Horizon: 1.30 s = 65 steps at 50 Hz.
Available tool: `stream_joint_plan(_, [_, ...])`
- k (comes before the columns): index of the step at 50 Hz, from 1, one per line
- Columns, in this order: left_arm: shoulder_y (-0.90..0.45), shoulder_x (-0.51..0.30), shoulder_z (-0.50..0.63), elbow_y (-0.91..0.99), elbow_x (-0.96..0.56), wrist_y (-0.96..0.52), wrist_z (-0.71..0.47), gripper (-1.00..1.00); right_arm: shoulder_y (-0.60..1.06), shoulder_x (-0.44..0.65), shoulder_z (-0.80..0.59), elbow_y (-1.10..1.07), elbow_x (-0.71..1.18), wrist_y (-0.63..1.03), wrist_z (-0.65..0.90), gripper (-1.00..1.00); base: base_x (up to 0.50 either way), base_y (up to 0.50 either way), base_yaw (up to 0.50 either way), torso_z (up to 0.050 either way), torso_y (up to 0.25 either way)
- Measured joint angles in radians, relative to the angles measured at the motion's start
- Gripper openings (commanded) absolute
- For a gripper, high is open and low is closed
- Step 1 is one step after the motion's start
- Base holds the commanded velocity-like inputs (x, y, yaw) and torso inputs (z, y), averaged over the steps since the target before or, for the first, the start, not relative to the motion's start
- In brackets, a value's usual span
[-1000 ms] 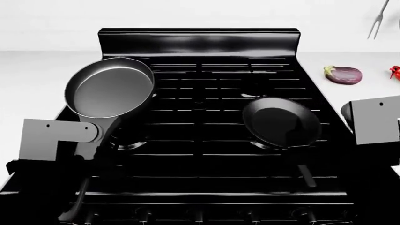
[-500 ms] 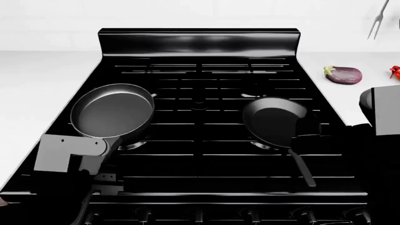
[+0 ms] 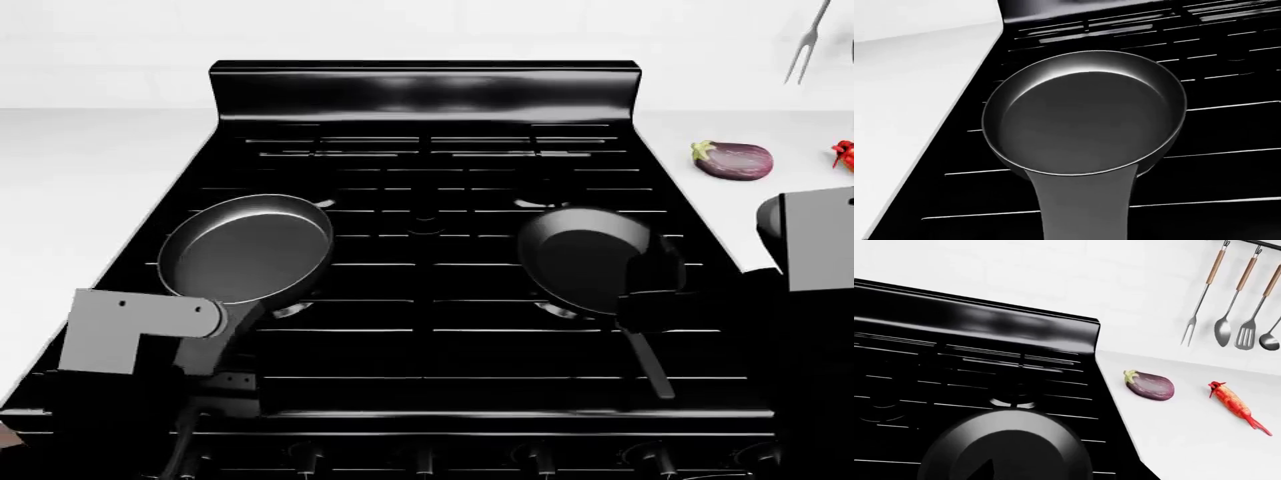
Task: Place both pans onto different burners. Then place the eggplant and the fish on different pans.
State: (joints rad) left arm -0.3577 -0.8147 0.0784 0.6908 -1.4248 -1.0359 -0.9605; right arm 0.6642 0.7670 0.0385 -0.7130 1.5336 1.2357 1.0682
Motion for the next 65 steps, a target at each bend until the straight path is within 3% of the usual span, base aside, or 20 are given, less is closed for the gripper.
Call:
stream_joint_plan(23, [-0.234,-0.084,-0.101,0.166,-0.104,0.023,-0.078,1.0,0.021,0.008,-0.038,-0.047,-0.051,0.003,-0.009,1.0,0.0,0.0,0.0,0.0,0.0])
stream_joint_plan(39, [-0.257,-0.1,-0.128,0.199,-0.11,0.04,-0.078,1.0,0.012,0.004,-0.03,-0.055,-0.058,-0.024,-0.004,1.0,-0.21,0.0,0.0,0.0,0.0])
stream_joint_plan(65, [-0.267,-0.104,-0.122,0.198,-0.124,0.048,-0.092,1.0,-0.037,0.007,0.021,-0.039,-0.065,-0.091,-0.037,1.0,0.0,-0.49,0.0,0.0,0.0])
